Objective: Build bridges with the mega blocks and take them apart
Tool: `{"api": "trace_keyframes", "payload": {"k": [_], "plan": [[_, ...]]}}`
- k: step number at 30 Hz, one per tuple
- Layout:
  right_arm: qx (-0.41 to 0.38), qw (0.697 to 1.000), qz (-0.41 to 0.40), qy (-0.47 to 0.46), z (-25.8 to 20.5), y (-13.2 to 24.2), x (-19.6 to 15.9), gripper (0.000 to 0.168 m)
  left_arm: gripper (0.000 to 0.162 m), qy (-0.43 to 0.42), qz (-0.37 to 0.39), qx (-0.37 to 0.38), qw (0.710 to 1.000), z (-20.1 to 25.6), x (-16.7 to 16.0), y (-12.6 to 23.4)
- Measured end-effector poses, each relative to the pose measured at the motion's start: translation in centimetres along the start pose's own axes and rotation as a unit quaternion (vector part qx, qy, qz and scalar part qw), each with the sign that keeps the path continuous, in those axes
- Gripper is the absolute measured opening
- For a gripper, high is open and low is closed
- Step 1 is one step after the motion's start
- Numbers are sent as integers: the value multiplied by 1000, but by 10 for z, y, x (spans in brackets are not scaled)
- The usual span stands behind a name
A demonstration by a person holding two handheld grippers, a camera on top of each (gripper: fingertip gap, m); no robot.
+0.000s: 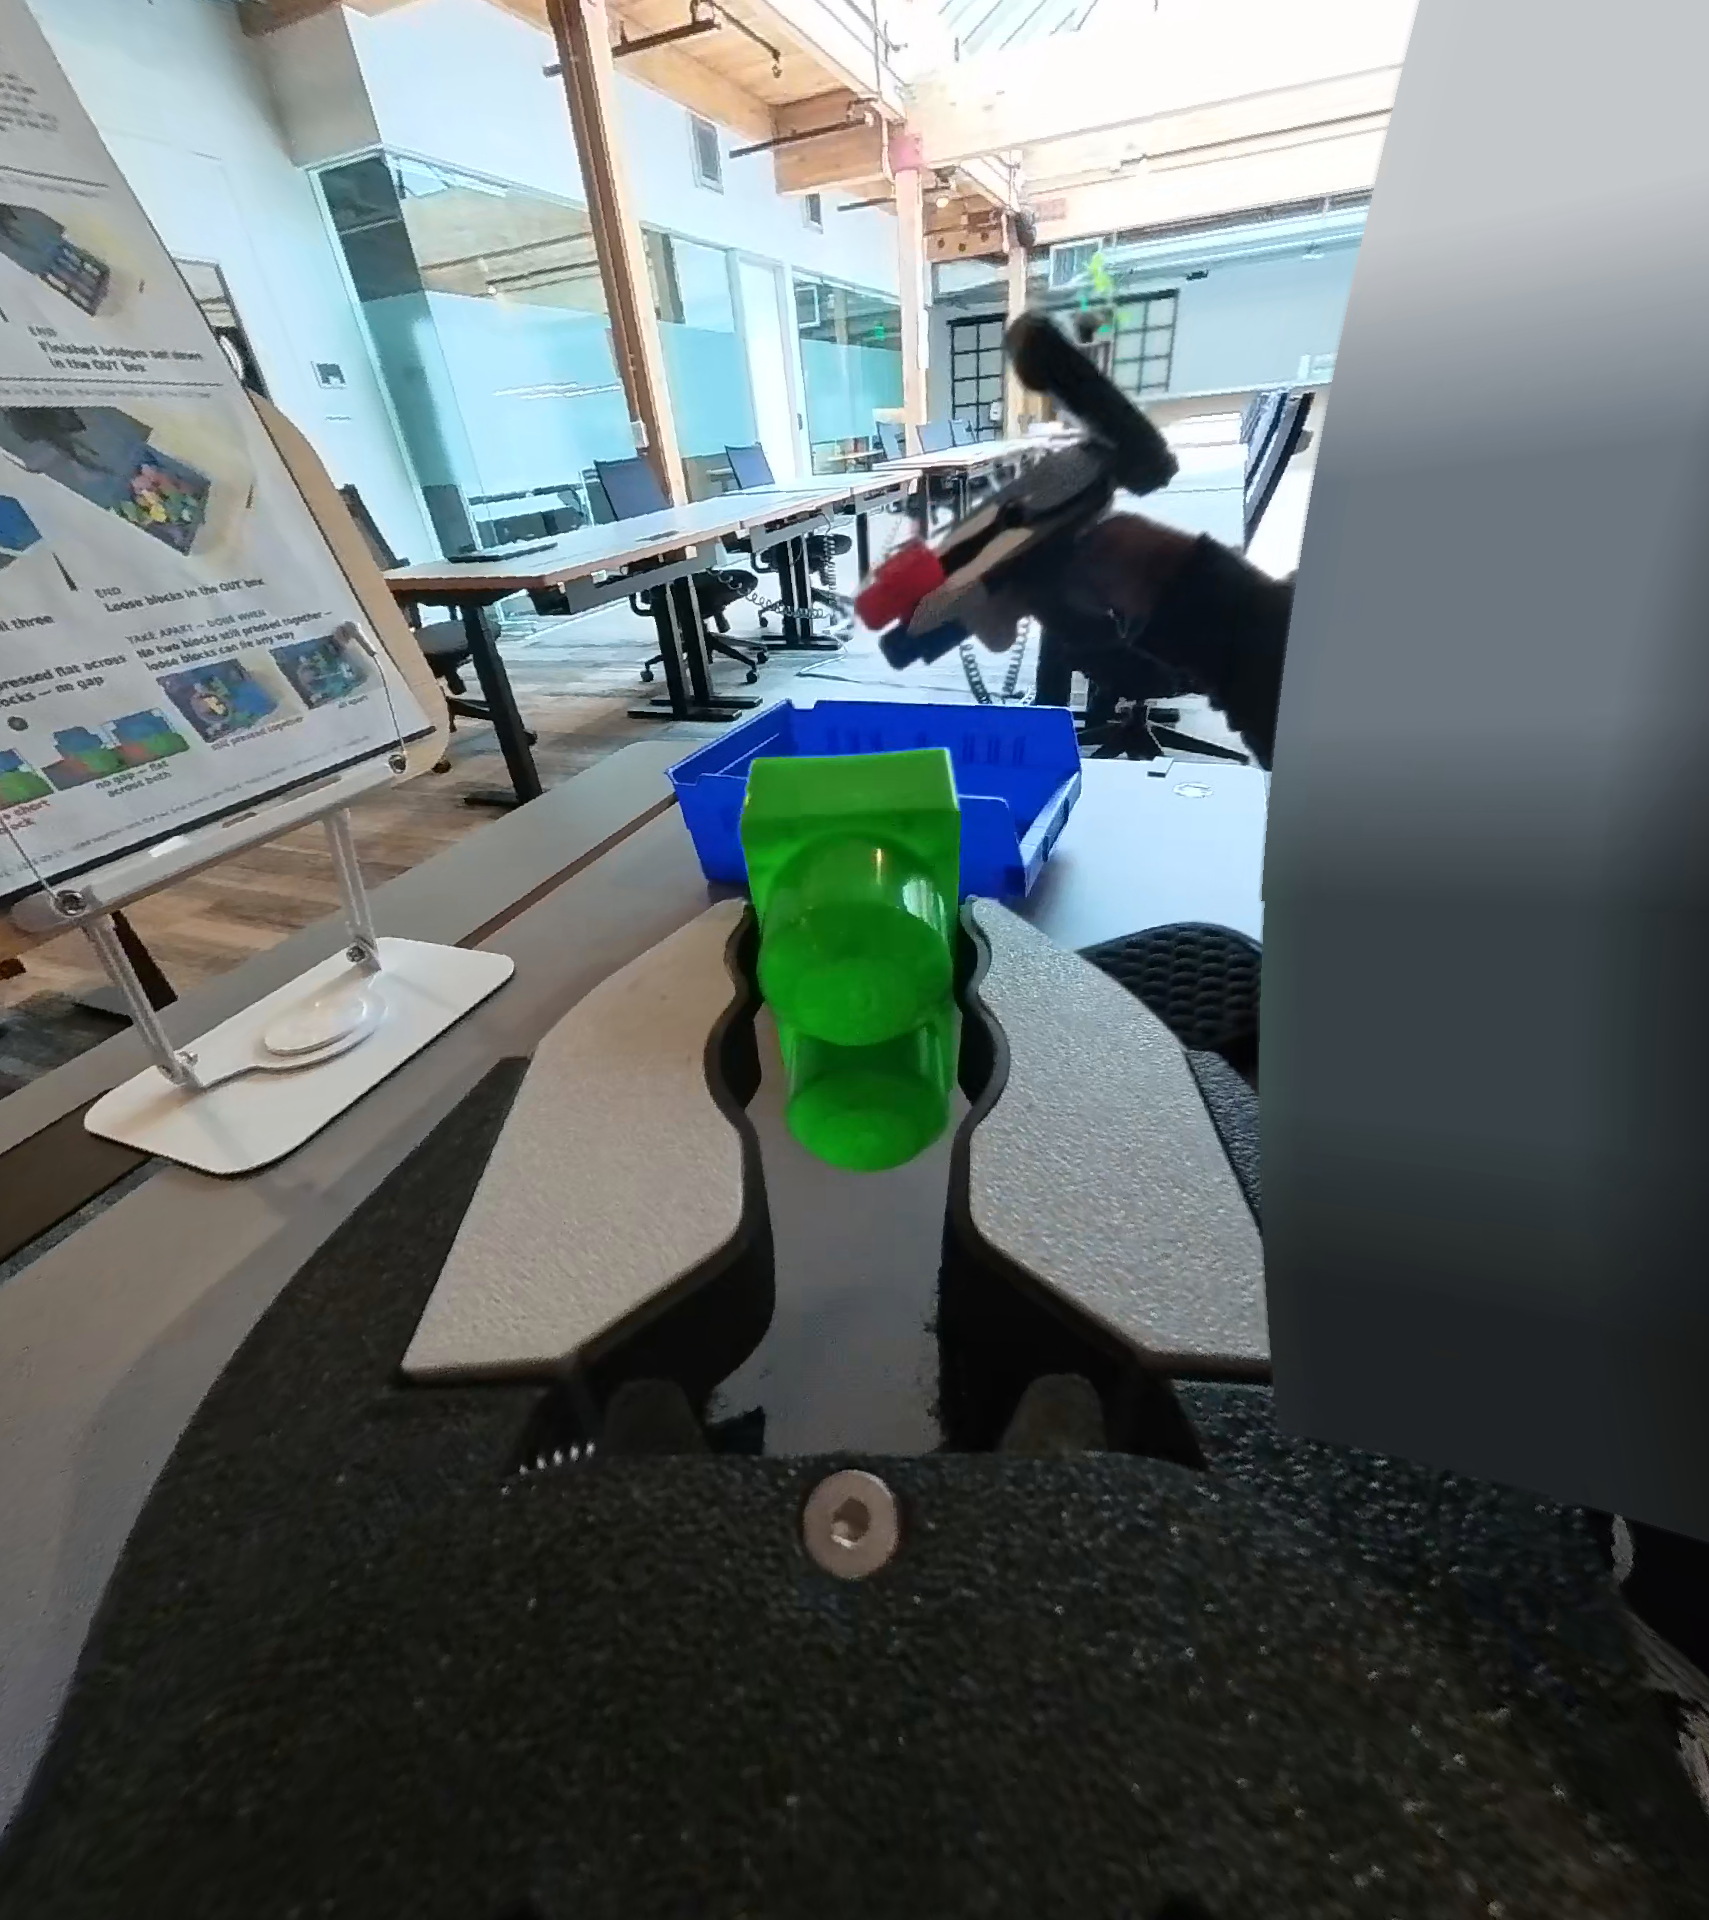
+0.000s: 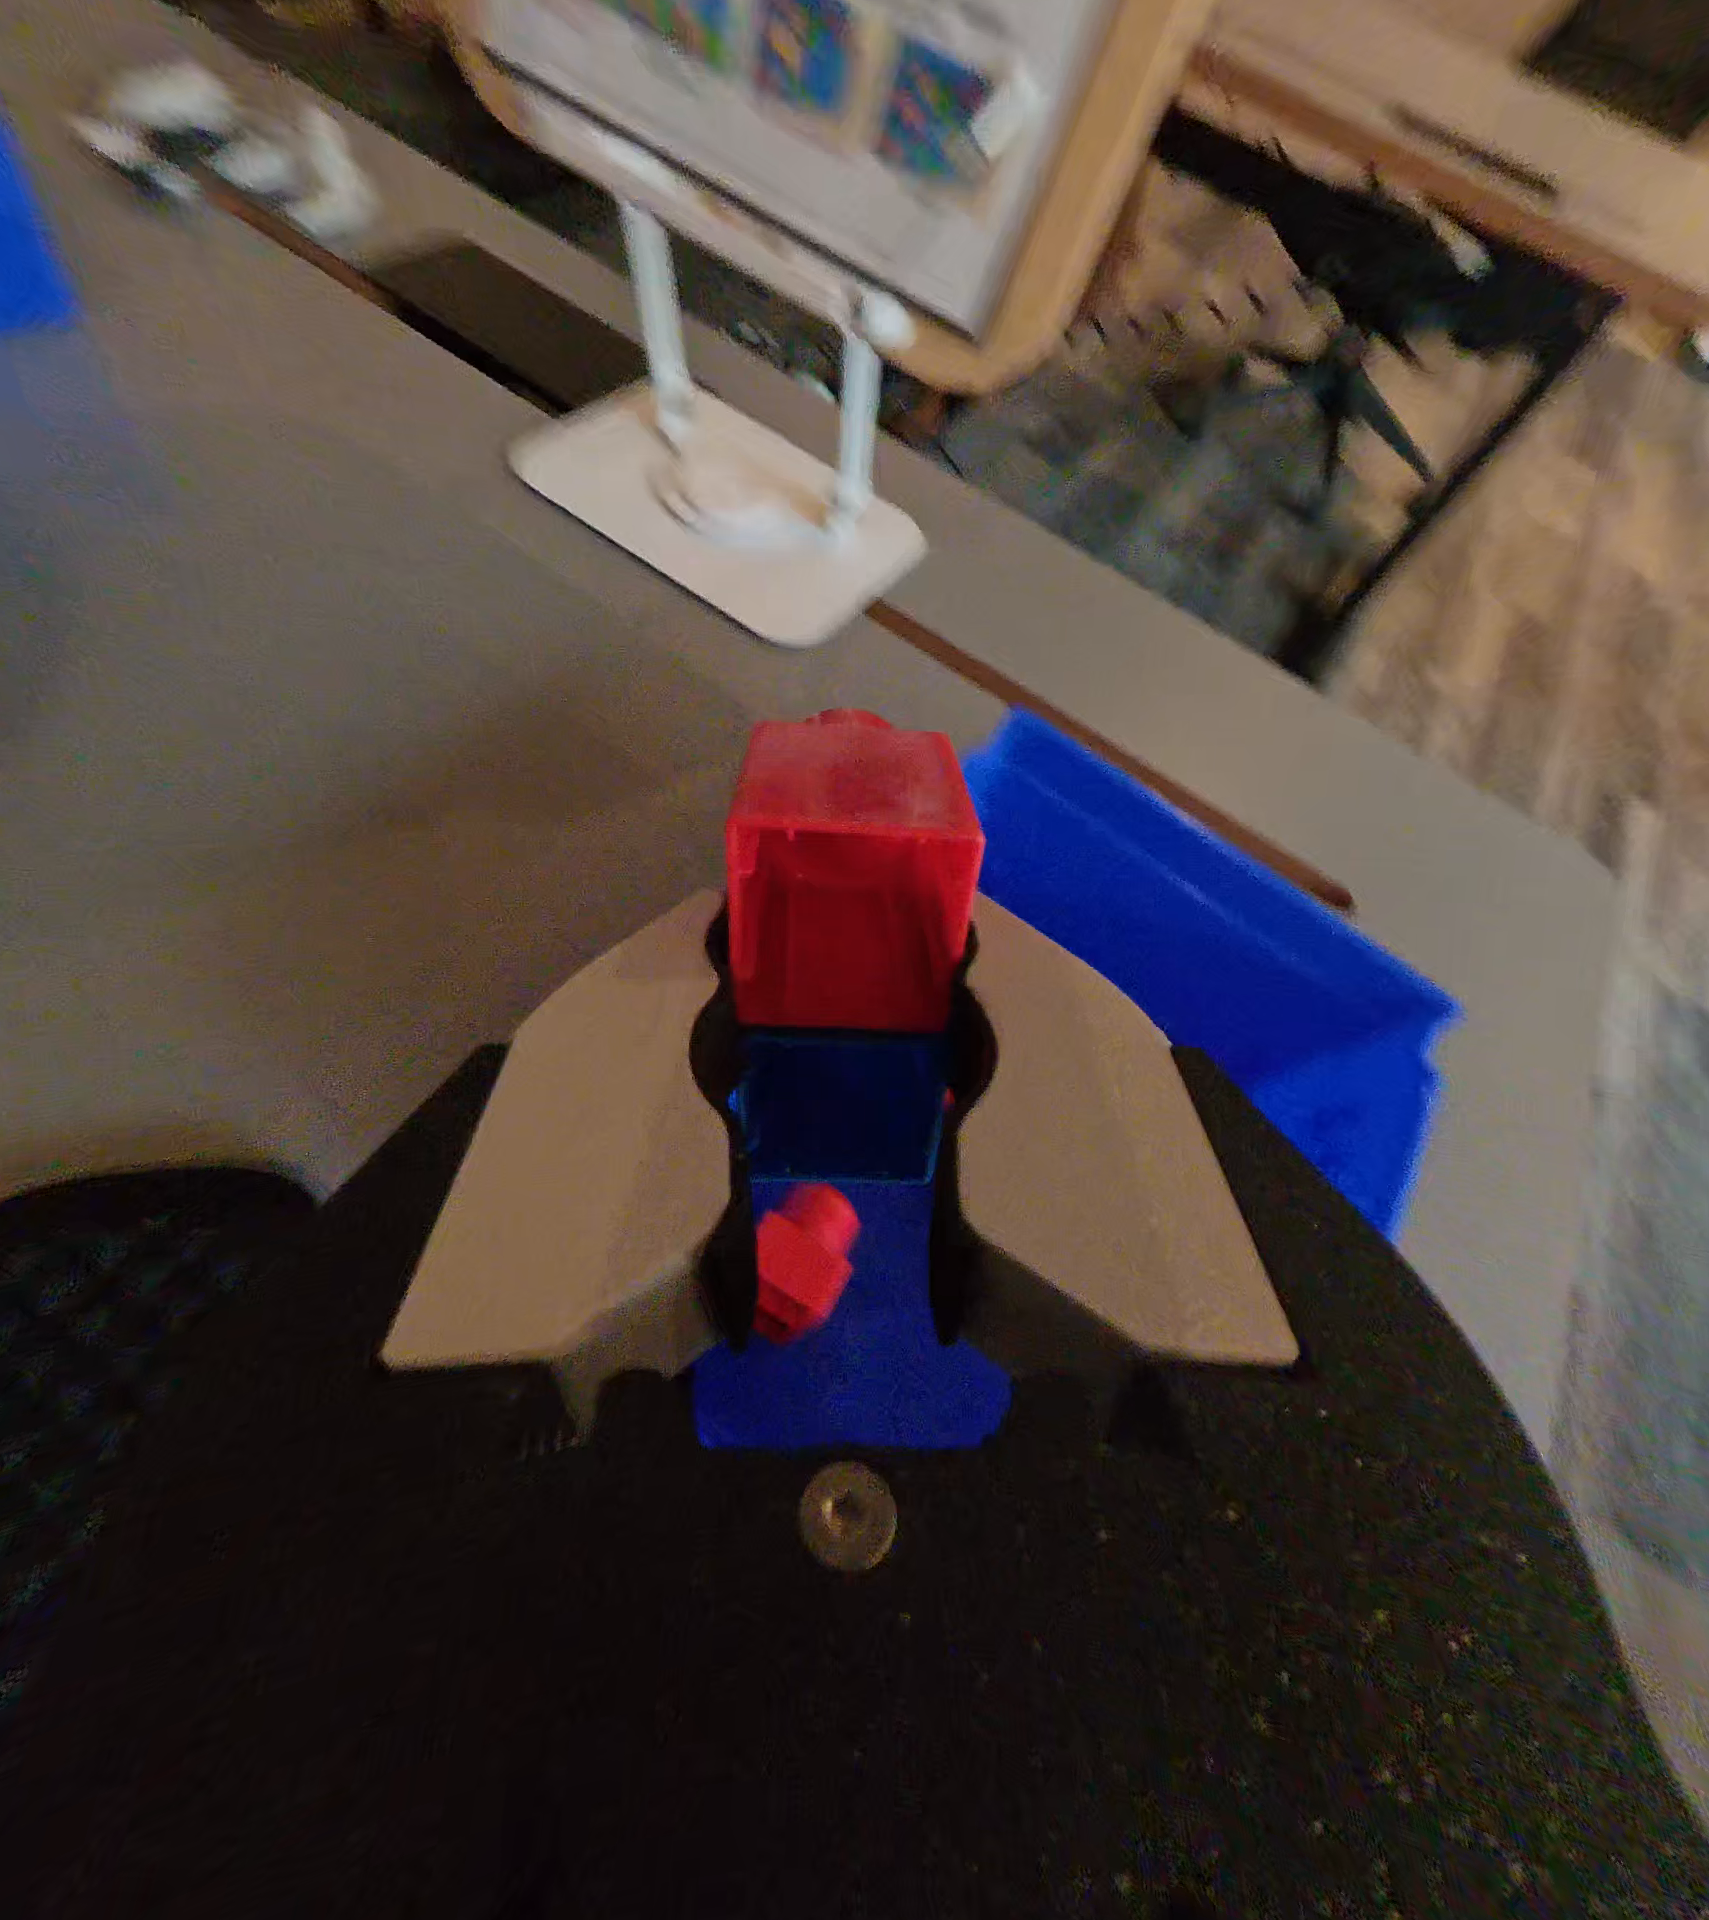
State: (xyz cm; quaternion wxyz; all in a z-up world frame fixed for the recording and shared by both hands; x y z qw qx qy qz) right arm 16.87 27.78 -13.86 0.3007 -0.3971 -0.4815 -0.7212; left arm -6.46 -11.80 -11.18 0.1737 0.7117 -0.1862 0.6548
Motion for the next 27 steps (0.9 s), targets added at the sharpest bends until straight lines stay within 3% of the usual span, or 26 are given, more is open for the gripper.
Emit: {"api": "trace_keyframes", "payload": {"k": [6, 17, 27], "plan": [[-72, 992, -107, -11, 47, -35, -52, 36, 35, -7, -1, -3, 1000, 5, 2, -3], [-84, 943, -323, -13, 97, -113, -130, 36, 35, -14, -6, 8, 1000, 8, 1, 1], [-114, 936, -334, 8, 108, -122, -135, 38, 35, -13, -7, 5, 1000, 5, -2, 0]]}}
Point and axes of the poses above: each gripper's, where its closed fingertips meet, y back along the fingers, x out of its top, z = x × y across the jaws, the point moved 2 cm from there along y, back along the fingers, and after that the axes turned 4 degrees about -x, right-handed, at the moved point
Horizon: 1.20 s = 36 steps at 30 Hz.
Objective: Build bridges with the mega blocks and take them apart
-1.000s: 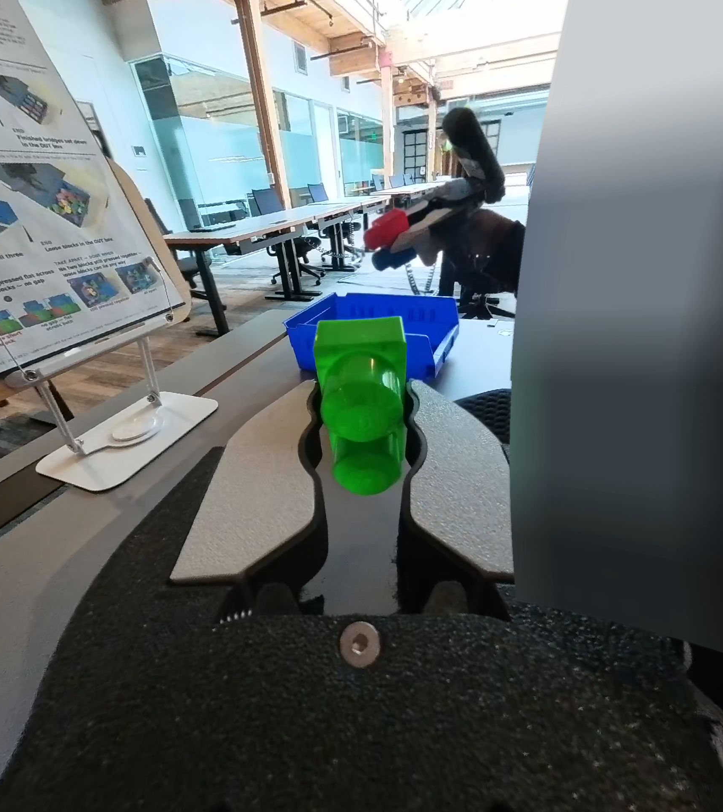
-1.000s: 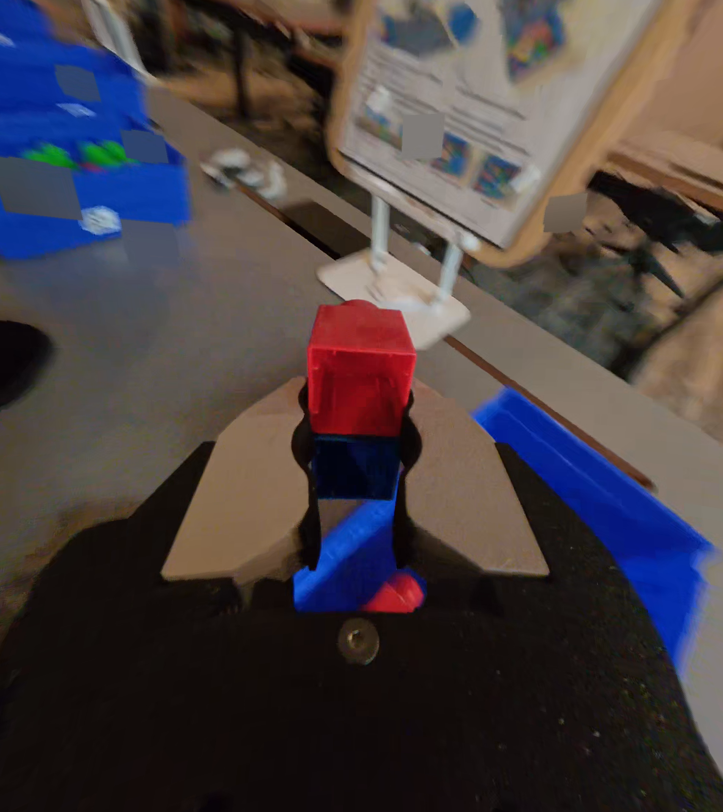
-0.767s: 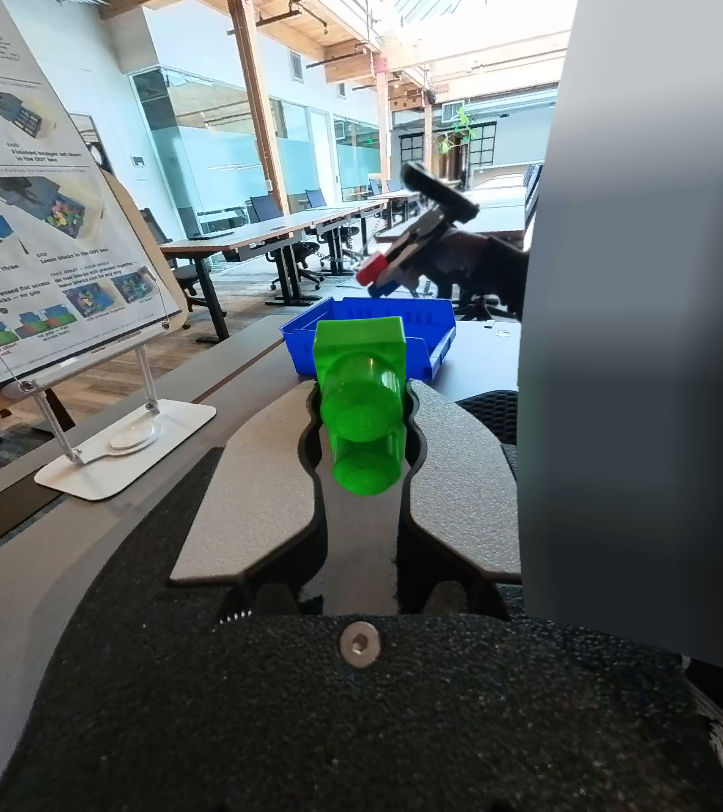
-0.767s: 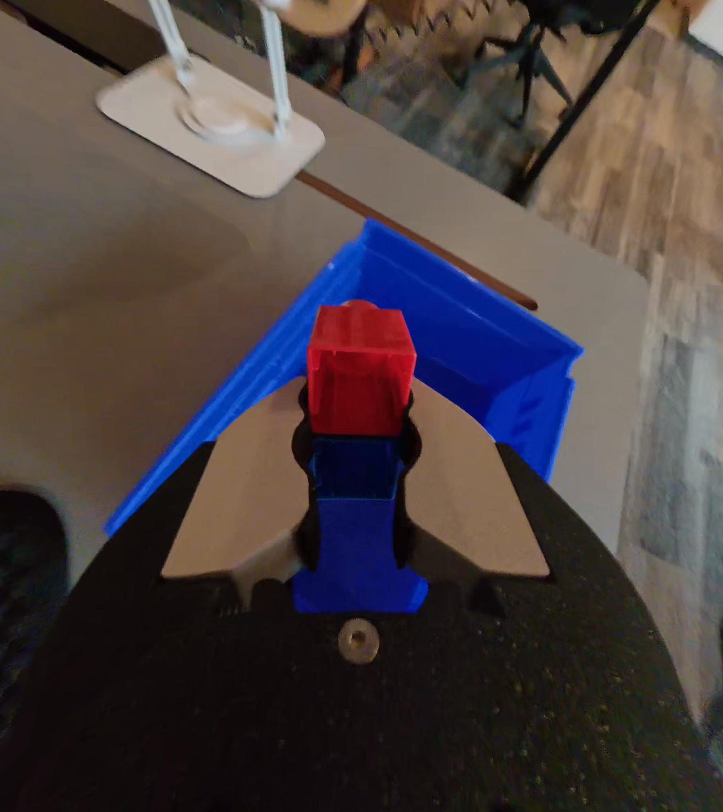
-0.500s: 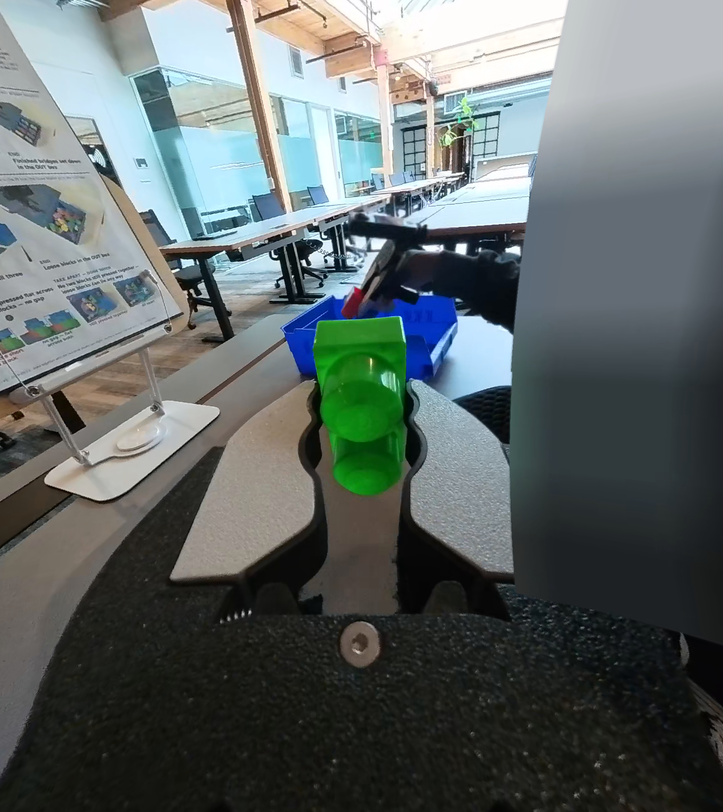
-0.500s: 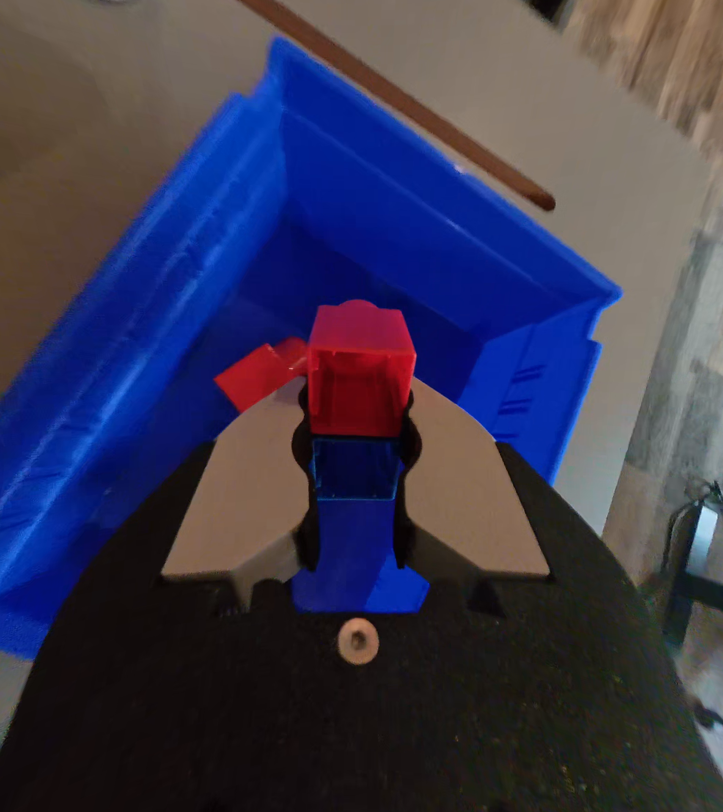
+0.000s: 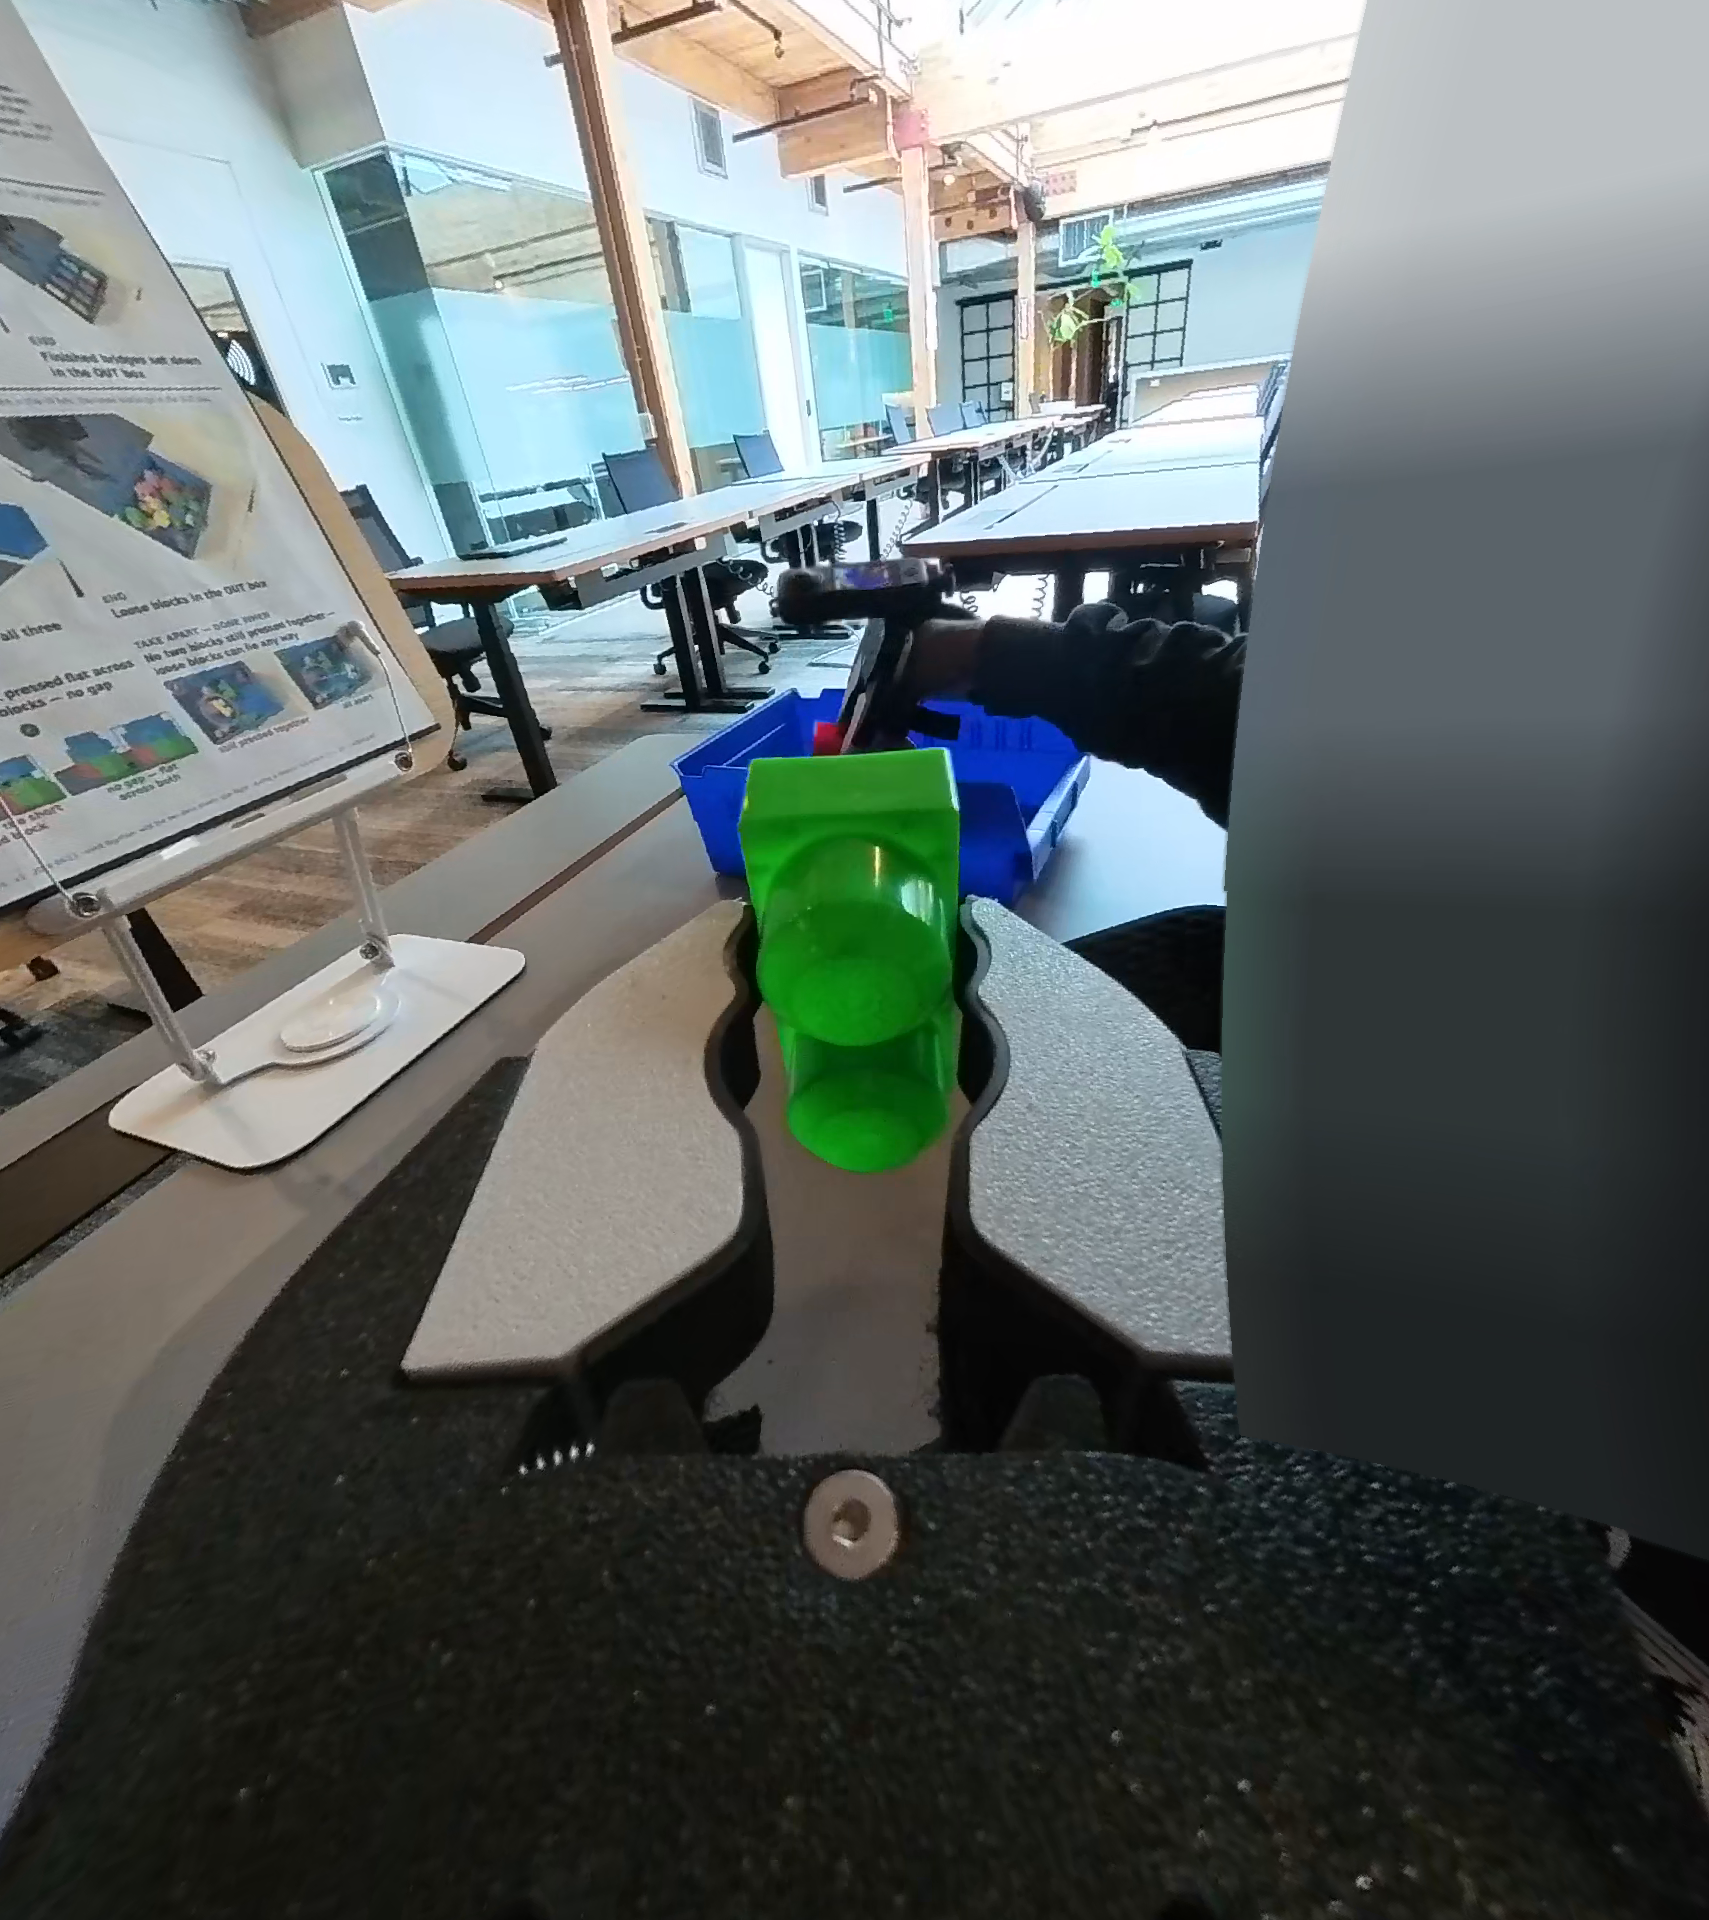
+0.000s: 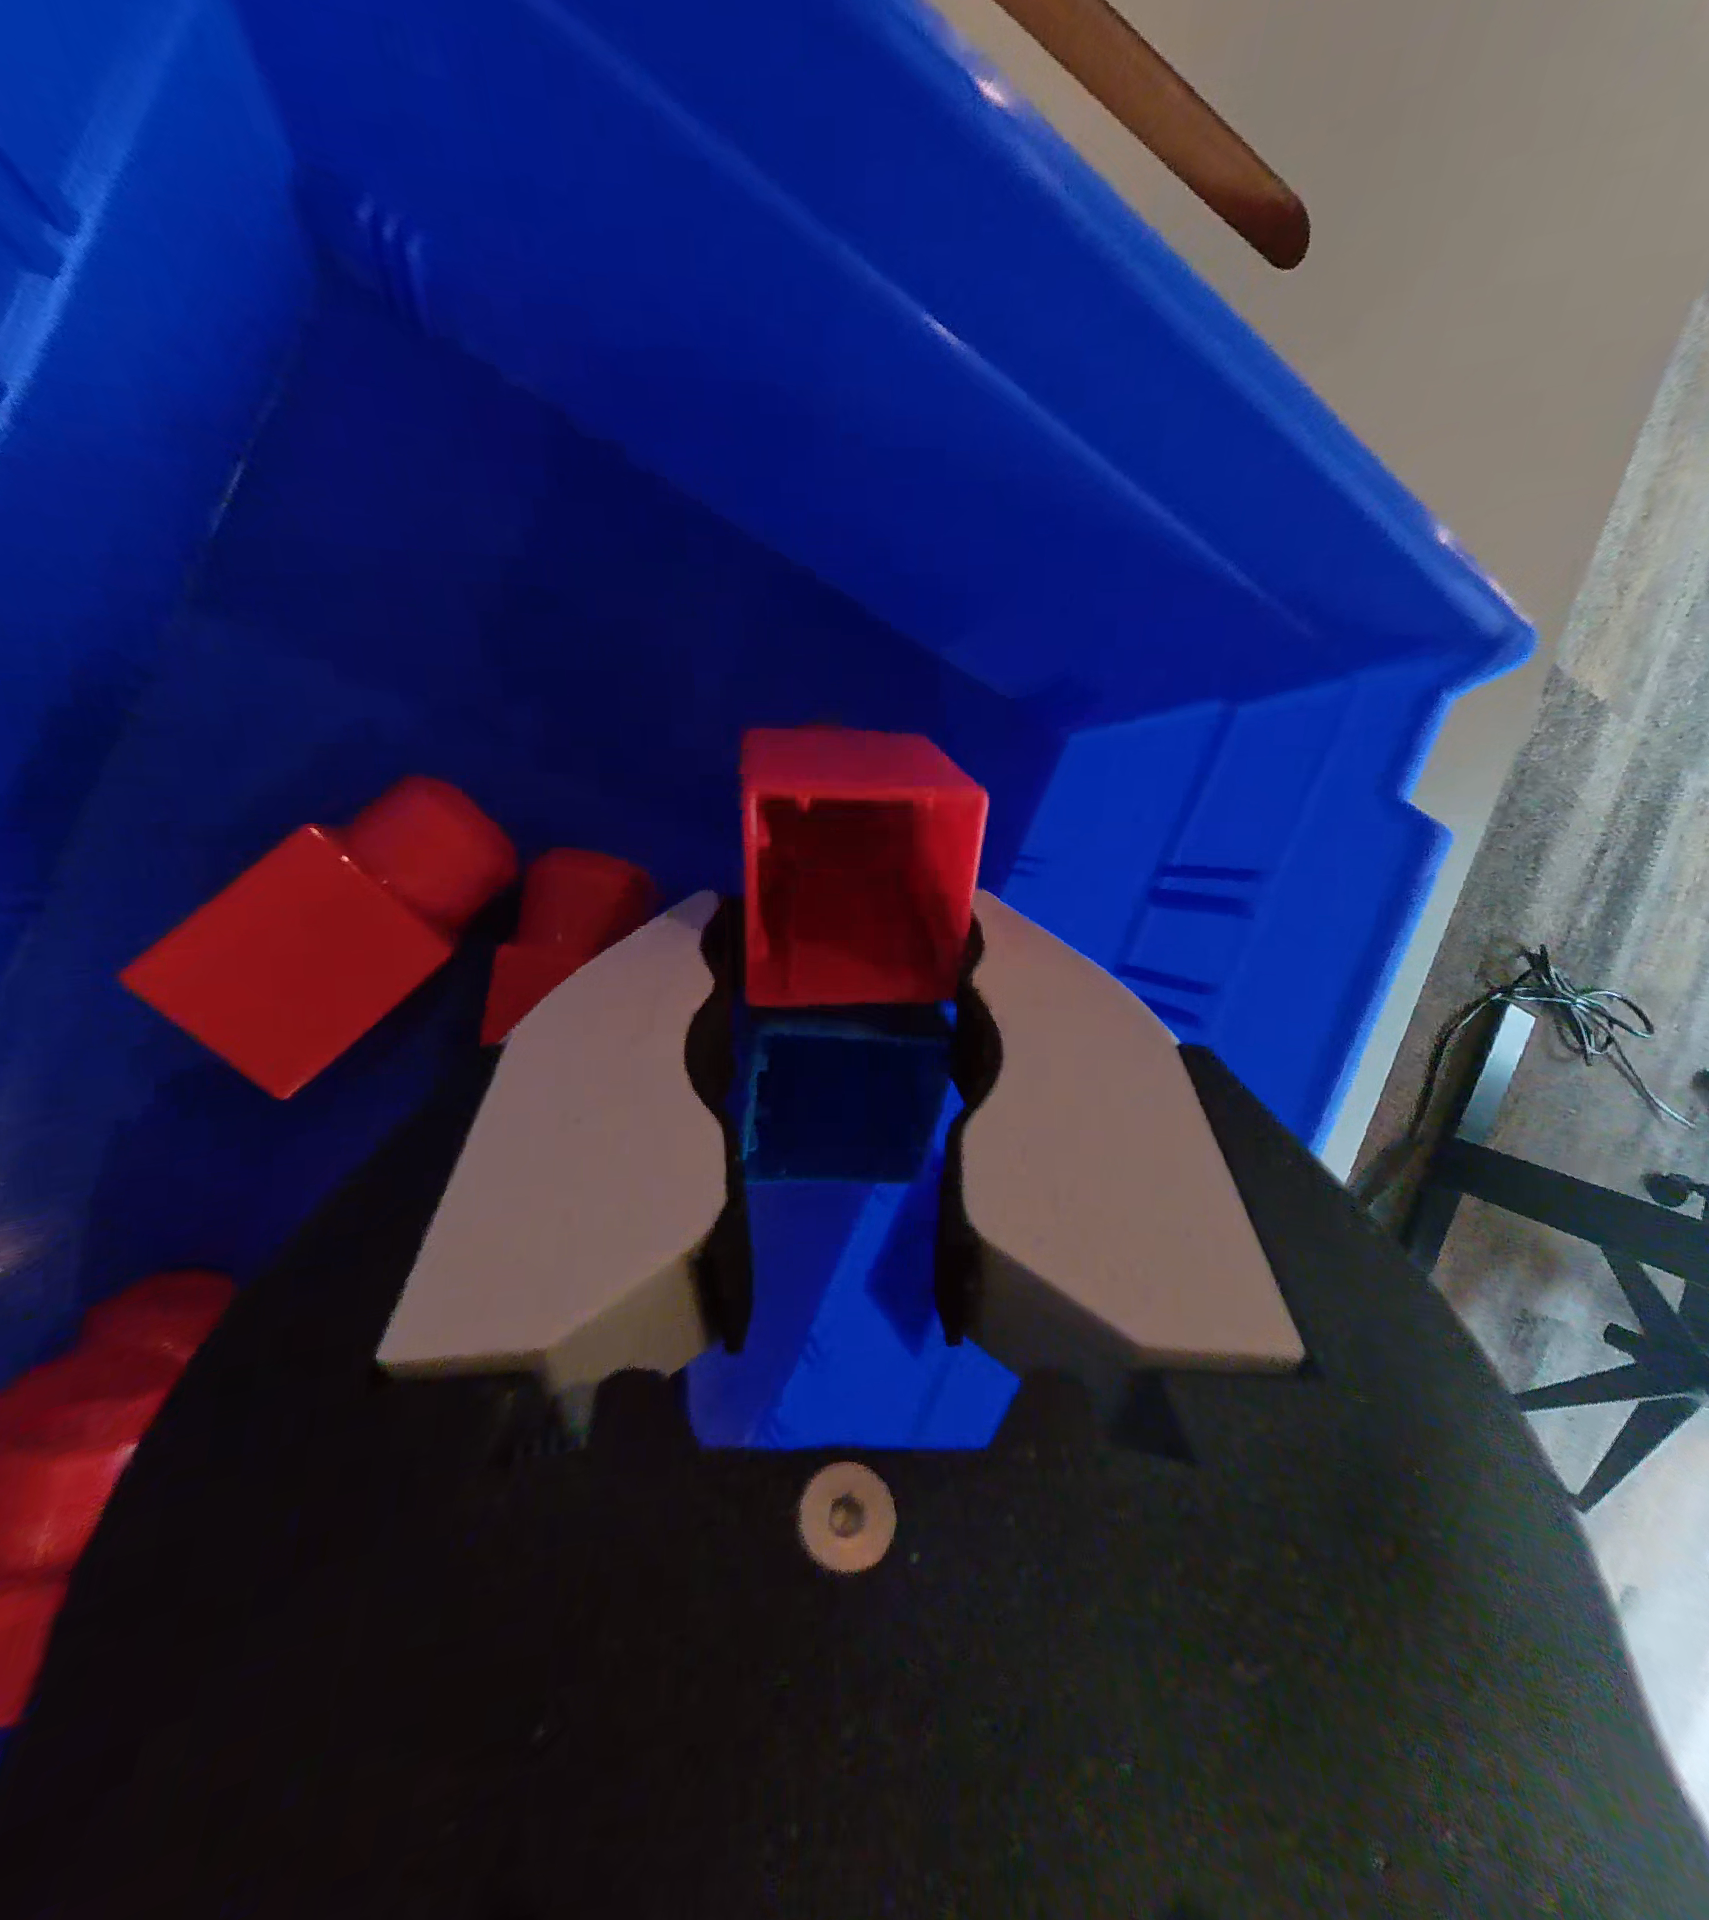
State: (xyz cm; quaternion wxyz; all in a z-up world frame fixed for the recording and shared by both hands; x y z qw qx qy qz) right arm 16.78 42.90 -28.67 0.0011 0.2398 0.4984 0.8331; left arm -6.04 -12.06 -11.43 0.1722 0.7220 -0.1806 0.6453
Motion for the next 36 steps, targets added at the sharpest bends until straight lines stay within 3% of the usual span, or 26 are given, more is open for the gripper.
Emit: {"api": "trace_keyframes", "payload": {"k": [10, 14, 17, 22, 24, 27, 29, 36], "plan": [[-25, 999, 44, 20, -4, 36, 12, 60, 35, 1, -12, -11, 1000, 1, -6, -9], [-23, 992, 115, 41, -28, 77, 36, 61, 35, 3, -28, -9, 1000, -1, -13, -16], [26, 976, 208, 66, -72, 122, 64, 60, 35, 11, -34, -13, 999, -3, -19, -24], [183, 903, 358, 154, -188, 214, 99, 60, 35, 22, -47, -22, 998, -4, -27, -36], [266, 852, 408, 192, -242, 257, 105, 59, 35, 24, -51, -27, 998, -2, -30, -41], [396, 750, 467, 249, -319, 319, 102, 59, 35, 21, -59, -36, 997, 2, -32, -47], [443, 704, 477, 282, -357, 342, 99, 60, 35, 18, -62, -44, 997, 6, -32, -51], [470, 674, 446, 354, -420, 341, 106, 59, 35, 5, -70, -60, 996, 15, -30, -53]]}}
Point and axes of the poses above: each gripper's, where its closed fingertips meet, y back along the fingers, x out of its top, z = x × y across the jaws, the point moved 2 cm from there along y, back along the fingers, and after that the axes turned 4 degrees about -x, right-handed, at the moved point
